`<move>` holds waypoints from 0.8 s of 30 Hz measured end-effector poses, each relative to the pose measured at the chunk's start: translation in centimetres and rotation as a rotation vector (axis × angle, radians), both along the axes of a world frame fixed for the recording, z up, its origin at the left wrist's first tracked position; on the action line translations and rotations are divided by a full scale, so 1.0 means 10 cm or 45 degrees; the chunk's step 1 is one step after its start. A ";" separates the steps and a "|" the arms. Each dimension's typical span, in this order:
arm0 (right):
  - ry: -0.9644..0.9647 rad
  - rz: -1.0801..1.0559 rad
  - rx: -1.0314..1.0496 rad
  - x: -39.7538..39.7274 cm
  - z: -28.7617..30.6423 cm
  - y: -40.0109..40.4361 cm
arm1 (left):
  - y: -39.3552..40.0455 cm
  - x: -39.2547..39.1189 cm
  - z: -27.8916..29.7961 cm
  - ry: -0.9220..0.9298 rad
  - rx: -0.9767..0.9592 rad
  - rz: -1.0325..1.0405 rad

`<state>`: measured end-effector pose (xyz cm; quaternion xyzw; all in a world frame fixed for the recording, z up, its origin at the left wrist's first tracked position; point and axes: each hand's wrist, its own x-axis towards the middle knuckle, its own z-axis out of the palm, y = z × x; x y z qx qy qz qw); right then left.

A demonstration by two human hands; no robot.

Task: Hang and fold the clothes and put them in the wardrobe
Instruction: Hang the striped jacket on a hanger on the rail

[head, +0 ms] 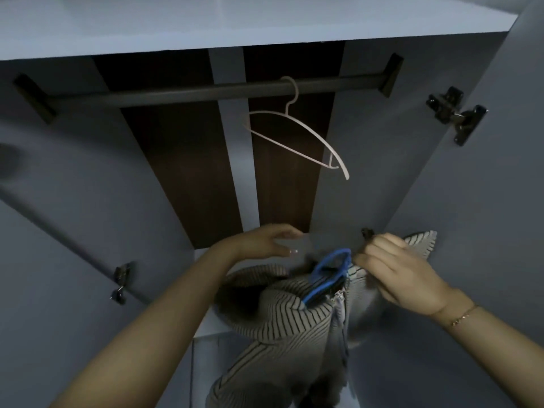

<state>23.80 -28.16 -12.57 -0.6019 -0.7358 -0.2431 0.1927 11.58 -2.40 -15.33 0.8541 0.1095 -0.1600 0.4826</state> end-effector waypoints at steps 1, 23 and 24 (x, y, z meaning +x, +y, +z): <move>0.000 -0.052 -0.007 0.00 0.00 0.00 | -0.03 -0.12 0.08 0.003 -0.049 0.053; 0.877 -0.439 0.347 0.04 0.54 -0.23 | -0.52 -0.19 1.03 -0.726 0.341 0.281; 0.810 -0.426 0.382 0.05 0.55 -0.23 | -0.49 -0.16 1.07 -0.700 0.226 0.297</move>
